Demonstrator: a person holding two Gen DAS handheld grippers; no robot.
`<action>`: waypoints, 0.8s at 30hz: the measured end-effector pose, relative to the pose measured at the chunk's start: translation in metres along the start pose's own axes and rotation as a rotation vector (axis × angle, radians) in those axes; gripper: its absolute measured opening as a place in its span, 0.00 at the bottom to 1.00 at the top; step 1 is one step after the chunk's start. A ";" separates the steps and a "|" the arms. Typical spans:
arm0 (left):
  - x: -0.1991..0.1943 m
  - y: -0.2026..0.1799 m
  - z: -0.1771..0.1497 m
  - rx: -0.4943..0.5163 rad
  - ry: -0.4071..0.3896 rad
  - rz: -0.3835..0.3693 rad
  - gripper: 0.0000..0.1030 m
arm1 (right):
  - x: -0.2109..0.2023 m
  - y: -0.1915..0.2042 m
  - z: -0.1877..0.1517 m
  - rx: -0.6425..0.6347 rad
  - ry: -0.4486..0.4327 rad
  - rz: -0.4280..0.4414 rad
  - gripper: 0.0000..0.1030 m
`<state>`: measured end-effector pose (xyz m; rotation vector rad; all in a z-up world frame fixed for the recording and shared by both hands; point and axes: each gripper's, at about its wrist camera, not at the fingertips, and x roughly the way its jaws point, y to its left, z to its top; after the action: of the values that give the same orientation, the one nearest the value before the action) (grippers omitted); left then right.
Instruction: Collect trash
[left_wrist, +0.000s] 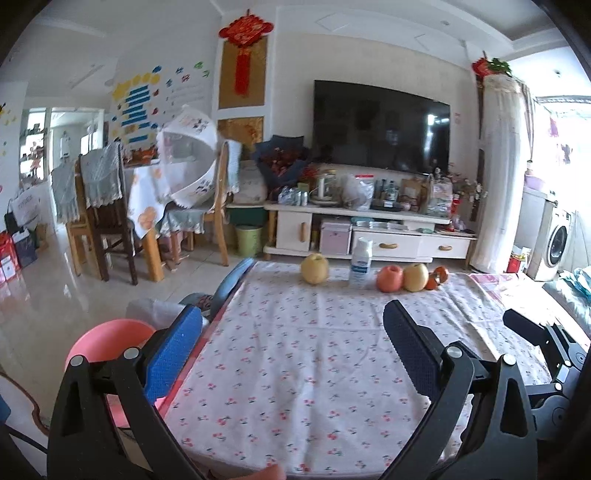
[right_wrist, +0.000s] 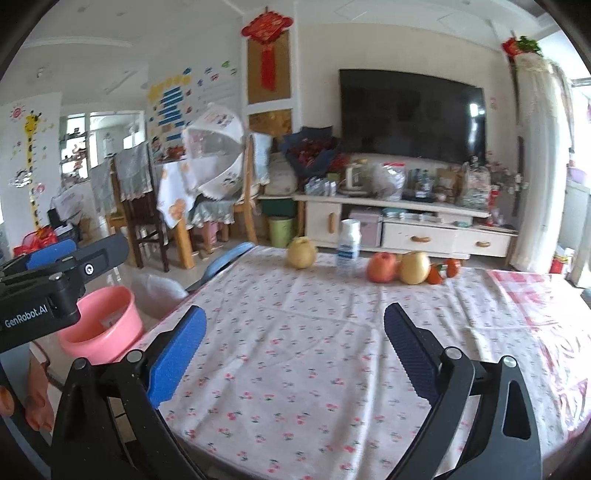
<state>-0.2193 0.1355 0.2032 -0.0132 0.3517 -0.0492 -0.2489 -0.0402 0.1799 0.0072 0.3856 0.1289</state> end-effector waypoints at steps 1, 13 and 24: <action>-0.003 -0.006 0.000 0.004 -0.006 -0.011 0.96 | -0.005 -0.005 -0.001 0.003 -0.009 -0.018 0.93; -0.017 -0.059 -0.001 0.054 -0.014 -0.094 0.96 | -0.051 -0.050 -0.011 0.019 -0.061 -0.175 0.94; -0.023 -0.082 -0.003 0.064 0.000 -0.124 0.96 | -0.071 -0.070 -0.020 0.040 -0.075 -0.229 0.94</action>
<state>-0.2456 0.0550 0.2104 0.0280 0.3489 -0.1834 -0.3131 -0.1192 0.1864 0.0070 0.3115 -0.1051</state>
